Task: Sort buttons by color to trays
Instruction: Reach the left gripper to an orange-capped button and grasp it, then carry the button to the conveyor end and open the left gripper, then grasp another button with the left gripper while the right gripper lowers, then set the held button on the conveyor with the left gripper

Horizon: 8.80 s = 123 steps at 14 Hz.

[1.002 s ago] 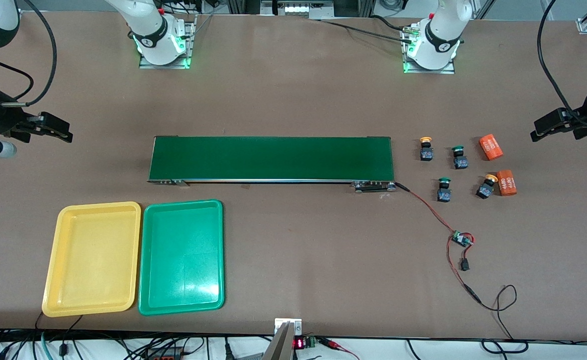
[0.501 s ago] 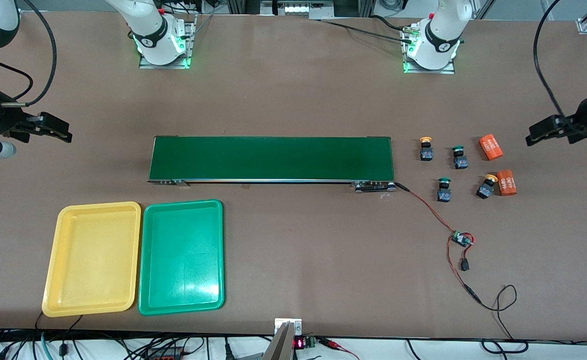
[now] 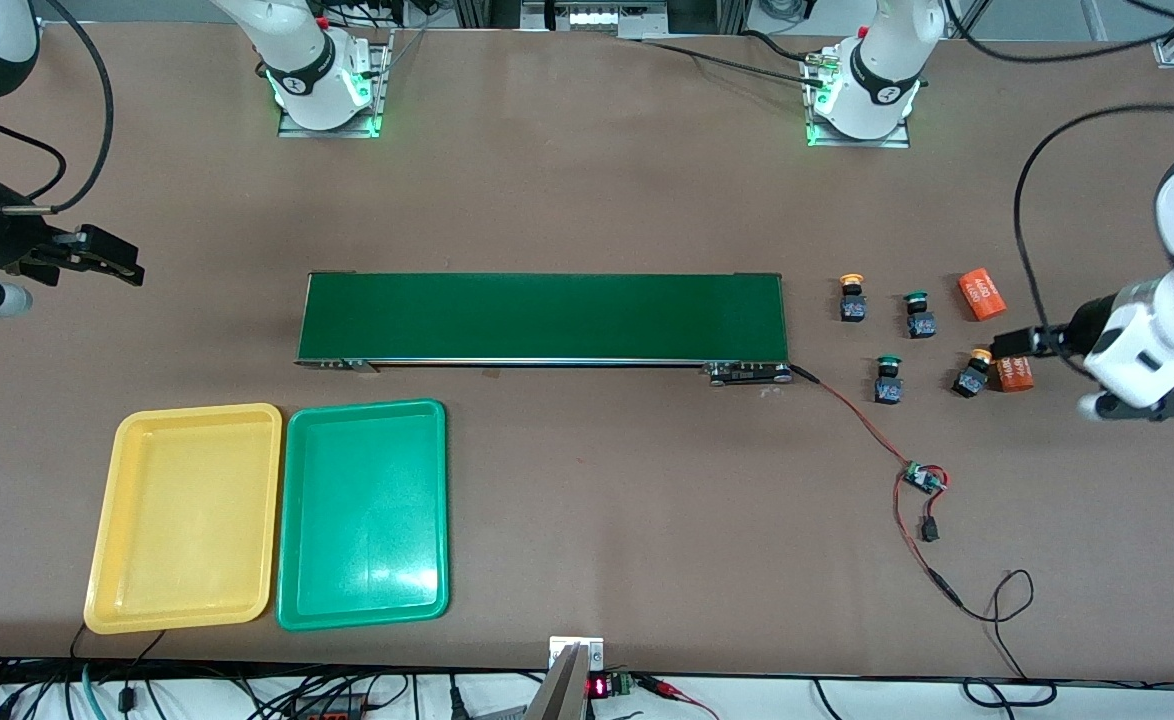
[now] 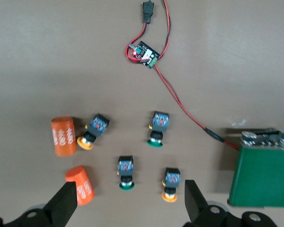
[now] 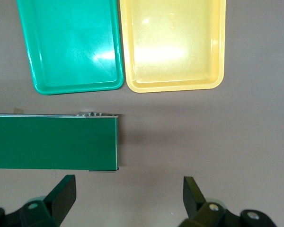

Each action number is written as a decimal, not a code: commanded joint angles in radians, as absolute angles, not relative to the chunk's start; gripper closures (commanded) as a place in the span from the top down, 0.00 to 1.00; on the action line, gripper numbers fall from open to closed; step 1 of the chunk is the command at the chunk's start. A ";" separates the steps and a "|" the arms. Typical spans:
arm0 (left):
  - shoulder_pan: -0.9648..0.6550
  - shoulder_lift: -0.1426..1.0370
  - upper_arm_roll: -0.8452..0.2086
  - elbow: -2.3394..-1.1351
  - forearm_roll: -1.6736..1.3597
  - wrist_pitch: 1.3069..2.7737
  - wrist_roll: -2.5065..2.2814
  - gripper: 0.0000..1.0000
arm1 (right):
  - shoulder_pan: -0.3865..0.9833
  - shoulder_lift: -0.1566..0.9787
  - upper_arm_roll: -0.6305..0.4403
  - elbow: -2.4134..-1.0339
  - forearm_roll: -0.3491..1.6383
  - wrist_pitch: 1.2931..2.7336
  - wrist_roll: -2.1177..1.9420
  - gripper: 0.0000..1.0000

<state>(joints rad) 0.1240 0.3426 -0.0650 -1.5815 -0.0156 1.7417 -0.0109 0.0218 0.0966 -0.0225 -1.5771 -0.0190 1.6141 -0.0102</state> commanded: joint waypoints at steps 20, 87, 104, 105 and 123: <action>0.075 0.270 -0.152 -2.253 -0.017 2.176 -0.009 1.00 | 0.006 0.204 -0.020 -1.578 -0.021 1.594 -0.018 1.00; 0.526 0.572 -0.382 -1.870 0.282 2.154 0.424 1.00 | 0.135 -0.209 -0.011 -2.385 0.023 2.197 0.115 1.00; 0.551 0.627 -0.362 -1.894 0.291 2.249 0.638 0.19 | 0.503 0.282 0.049 -2.056 -0.005 2.324 0.664 1.00; 0.549 0.617 -0.362 -1.894 0.291 2.249 0.696 0.06 | 0.505 0.285 0.048 -2.056 -0.003 2.327 0.664 1.00; 0.011 0.357 -0.402 -1.956 0.078 2.075 -0.271 0.00 | 0.506 0.285 0.043 -2.071 -0.006 2.362 0.664 1.00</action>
